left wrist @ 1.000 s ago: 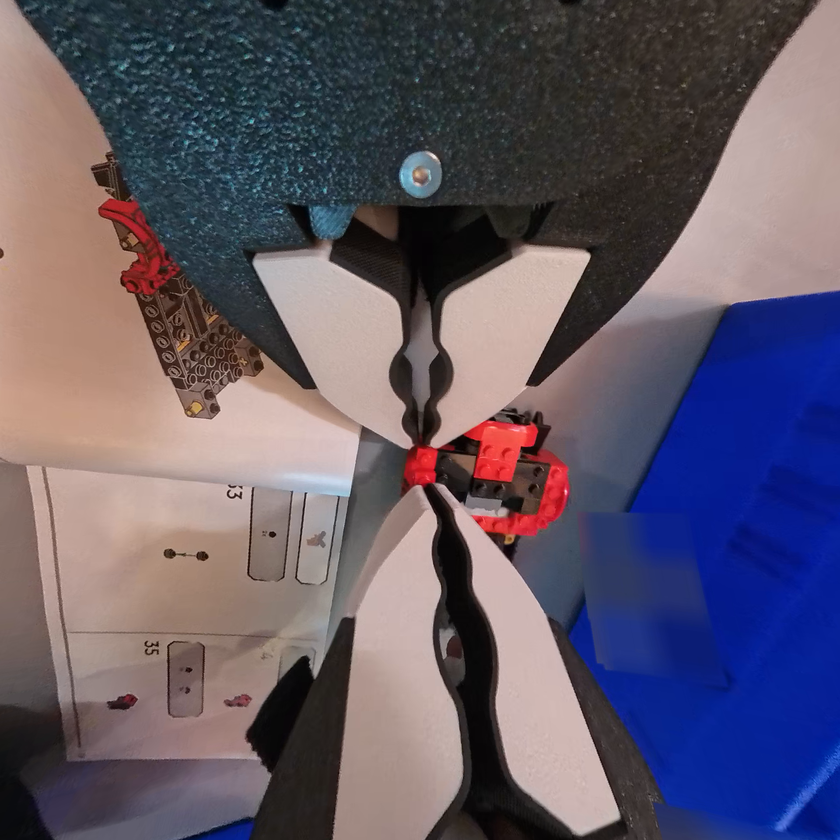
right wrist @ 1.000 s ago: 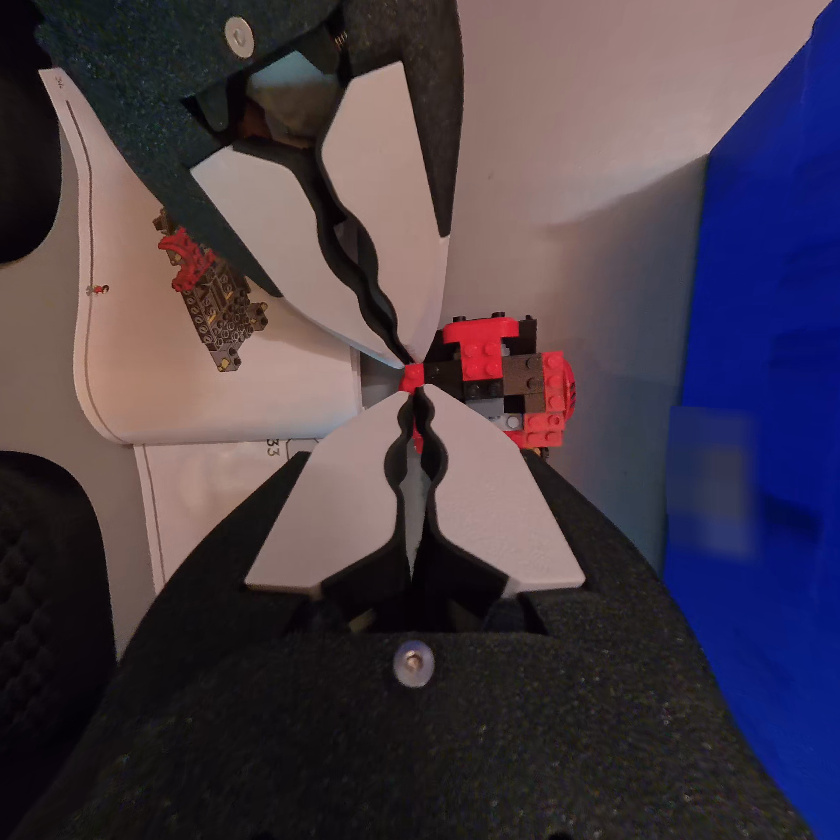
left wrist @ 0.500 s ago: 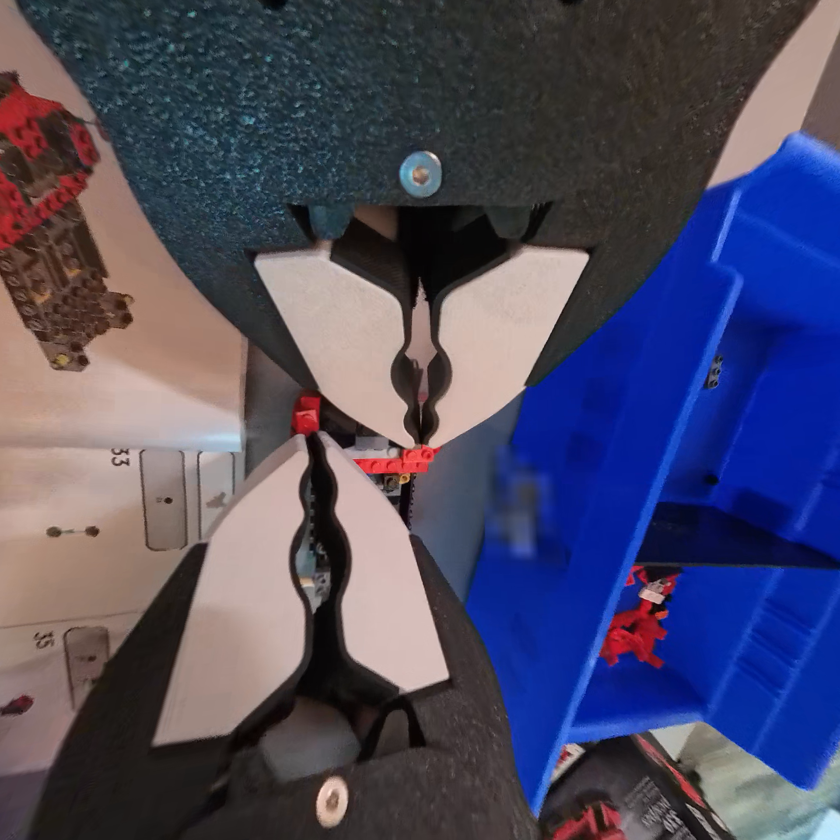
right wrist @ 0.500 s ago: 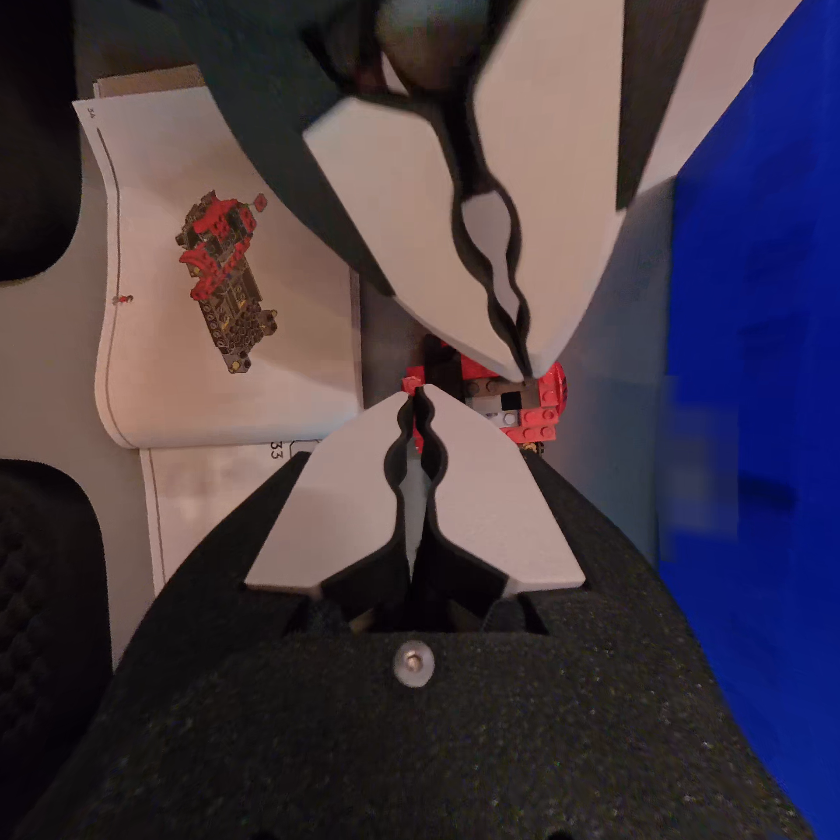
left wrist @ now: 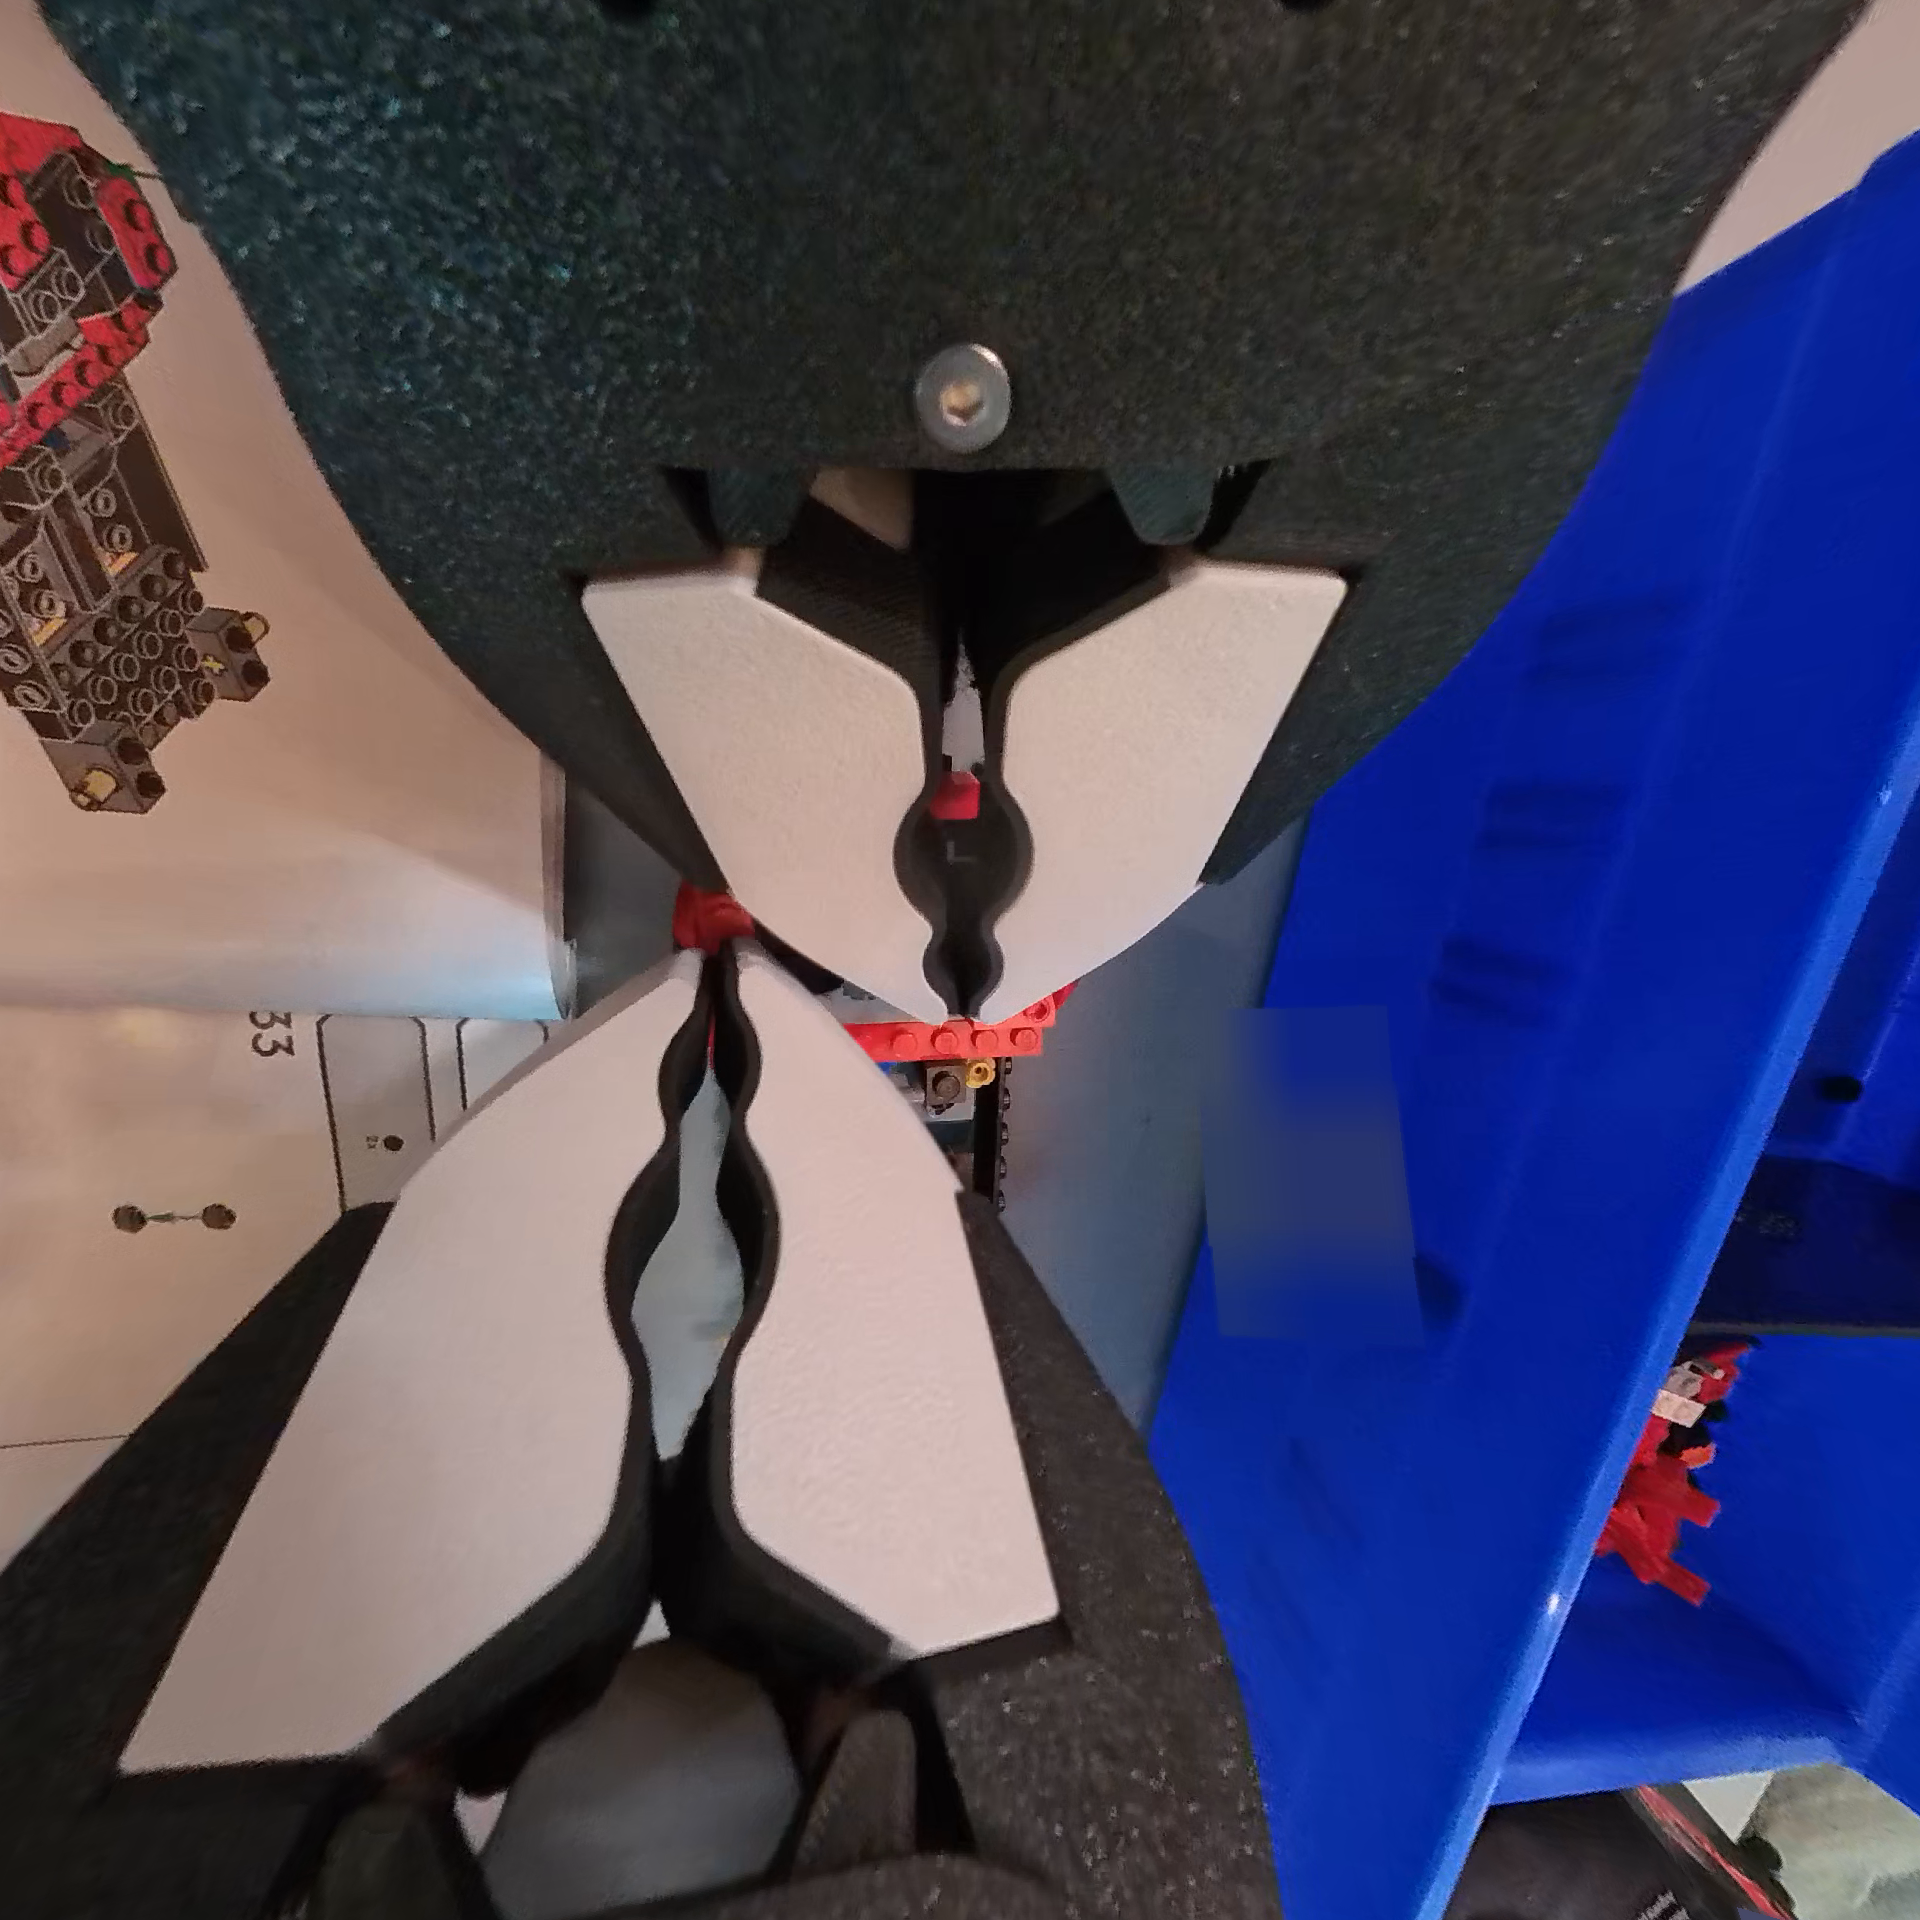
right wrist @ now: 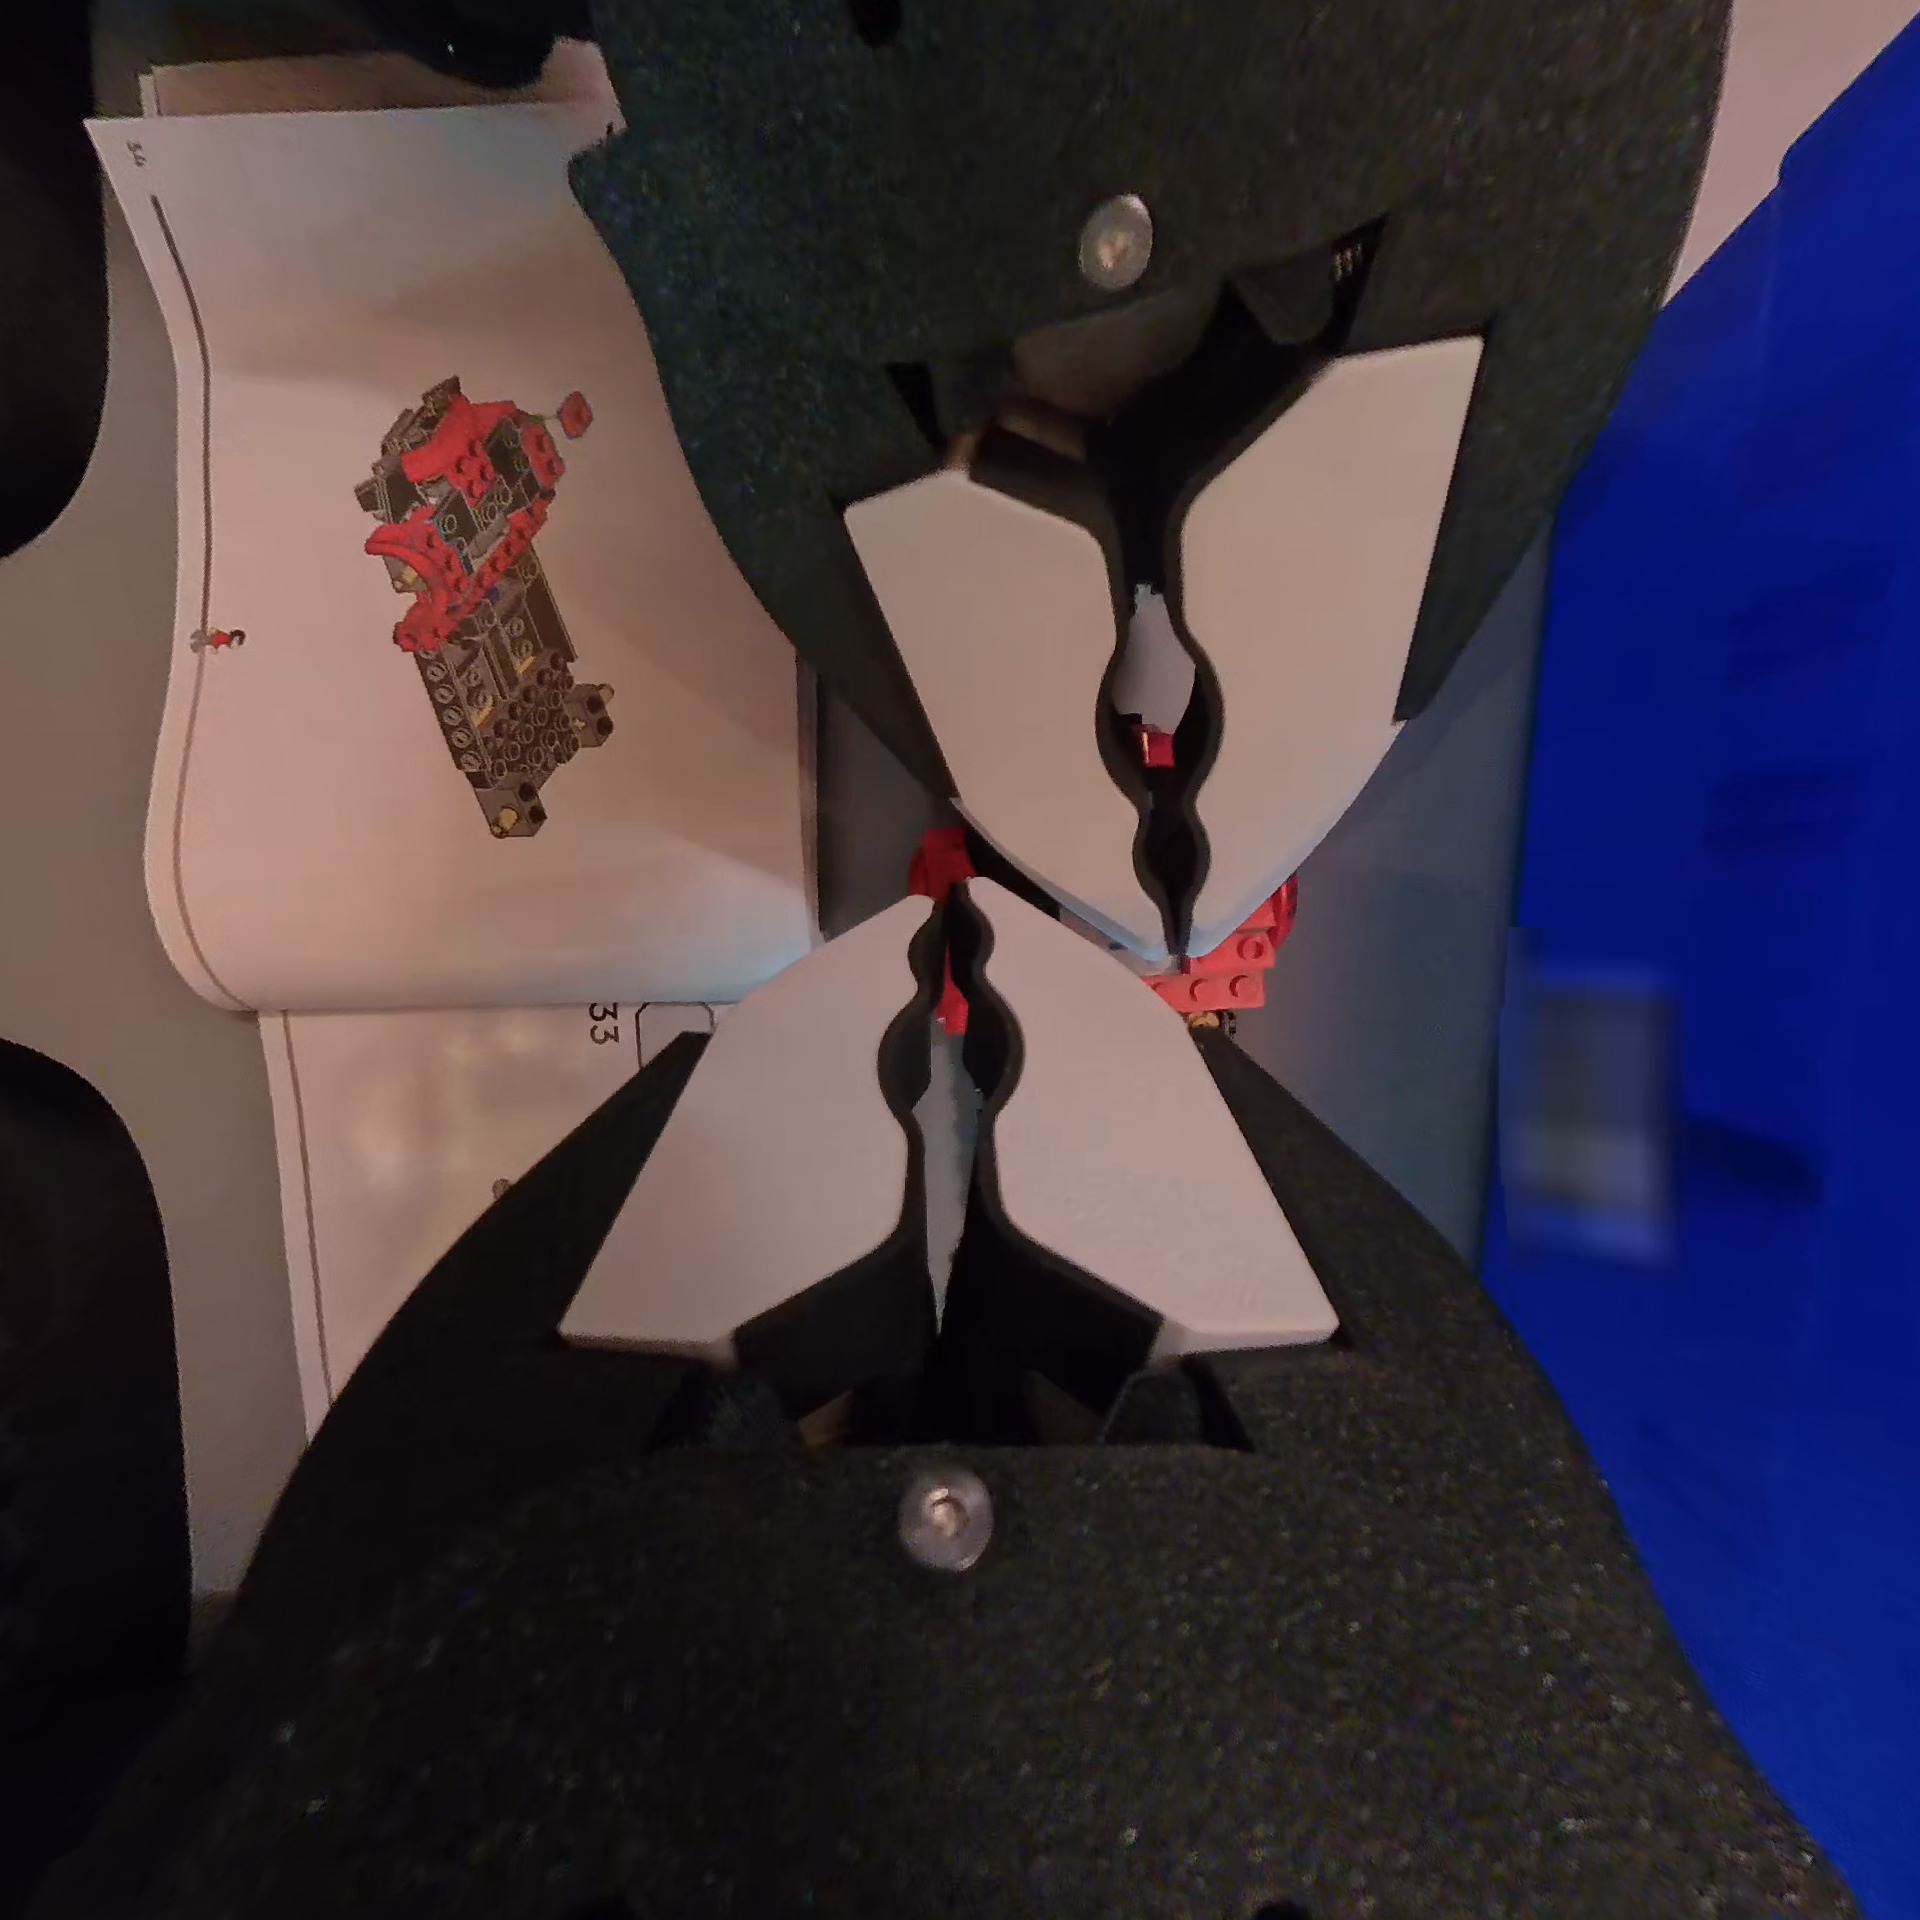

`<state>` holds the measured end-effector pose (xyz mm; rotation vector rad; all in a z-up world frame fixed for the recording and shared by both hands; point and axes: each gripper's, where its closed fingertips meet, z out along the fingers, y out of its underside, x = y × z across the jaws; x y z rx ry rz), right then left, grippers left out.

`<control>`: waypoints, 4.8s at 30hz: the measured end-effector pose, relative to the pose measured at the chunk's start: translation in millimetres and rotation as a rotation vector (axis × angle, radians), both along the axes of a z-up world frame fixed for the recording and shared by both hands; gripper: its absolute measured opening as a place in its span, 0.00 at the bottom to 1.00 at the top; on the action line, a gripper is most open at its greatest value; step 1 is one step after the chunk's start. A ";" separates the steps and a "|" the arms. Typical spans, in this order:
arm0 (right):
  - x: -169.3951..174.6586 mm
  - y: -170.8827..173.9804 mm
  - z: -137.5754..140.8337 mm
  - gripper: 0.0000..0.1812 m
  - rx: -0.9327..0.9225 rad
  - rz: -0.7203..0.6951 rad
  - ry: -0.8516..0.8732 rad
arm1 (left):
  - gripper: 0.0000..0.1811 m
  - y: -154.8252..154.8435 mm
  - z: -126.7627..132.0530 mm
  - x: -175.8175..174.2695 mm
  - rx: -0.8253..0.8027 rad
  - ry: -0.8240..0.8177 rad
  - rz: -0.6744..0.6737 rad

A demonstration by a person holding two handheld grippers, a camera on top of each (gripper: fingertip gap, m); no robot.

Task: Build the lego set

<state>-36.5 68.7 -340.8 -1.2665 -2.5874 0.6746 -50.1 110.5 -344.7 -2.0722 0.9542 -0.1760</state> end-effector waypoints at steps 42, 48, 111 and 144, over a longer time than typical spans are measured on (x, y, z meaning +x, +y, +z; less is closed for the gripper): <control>4.4 26.6 -3.6 0.28 -0.033 -0.097 0.059 | 0.42 -30.3 -17.6 -20.8 -0.100 0.004 -0.124; 4.3 24.3 -4.2 0.28 -0.026 -0.092 0.055 | 0.43 -30.1 -18.4 -20.7 -0.115 -0.006 -0.113; -8.4 -0.4 -1.4 0.00 -0.032 -0.233 0.196 | 0.43 -17.8 -18.2 -6.4 -0.131 -0.085 -0.109; -5.5 0.0 -4.2 0.00 -0.090 -0.218 -0.026 | 0.43 -17.2 -18.7 -6.6 -0.135 -0.084 -0.112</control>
